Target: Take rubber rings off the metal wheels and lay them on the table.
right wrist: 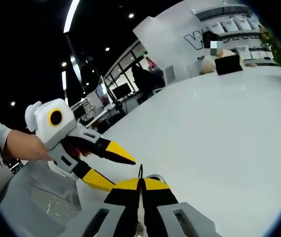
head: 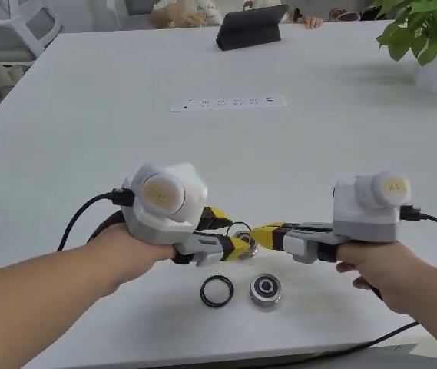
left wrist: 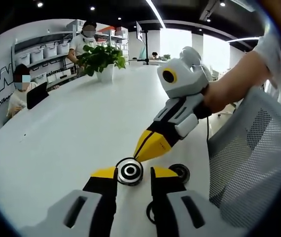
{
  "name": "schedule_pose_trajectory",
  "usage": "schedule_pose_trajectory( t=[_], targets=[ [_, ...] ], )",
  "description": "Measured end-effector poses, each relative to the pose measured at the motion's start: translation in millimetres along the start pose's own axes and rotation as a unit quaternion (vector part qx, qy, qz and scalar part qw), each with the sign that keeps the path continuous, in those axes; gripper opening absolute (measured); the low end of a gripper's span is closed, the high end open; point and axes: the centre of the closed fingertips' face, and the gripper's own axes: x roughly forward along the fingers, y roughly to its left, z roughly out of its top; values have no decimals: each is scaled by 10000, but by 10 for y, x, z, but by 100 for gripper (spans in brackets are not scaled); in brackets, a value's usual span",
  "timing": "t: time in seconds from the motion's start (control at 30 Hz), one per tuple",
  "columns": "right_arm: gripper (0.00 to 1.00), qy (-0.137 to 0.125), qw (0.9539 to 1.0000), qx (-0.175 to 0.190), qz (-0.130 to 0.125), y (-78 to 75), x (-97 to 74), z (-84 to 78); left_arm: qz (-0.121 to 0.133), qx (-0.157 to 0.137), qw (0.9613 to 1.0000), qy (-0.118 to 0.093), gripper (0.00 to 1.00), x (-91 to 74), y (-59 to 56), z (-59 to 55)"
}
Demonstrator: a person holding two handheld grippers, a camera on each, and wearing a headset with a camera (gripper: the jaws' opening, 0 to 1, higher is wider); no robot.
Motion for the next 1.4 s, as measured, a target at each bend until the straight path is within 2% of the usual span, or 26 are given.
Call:
schedule_pose_trajectory(
  t=[0.8,1.2,1.4],
  targets=[
    [0,-137,9997,98,195,81,-58,94,-31,-192,9993,-312,36,-372,-89,71],
    [0,-124,9993,151,333,179,-69,84,-87,-247,9991,-336,43,-511,-193,-5],
    [0,-69,9990,144,411,237,-60,62,-61,-305,9988,-379,47,-613,-192,-23]
  ],
)
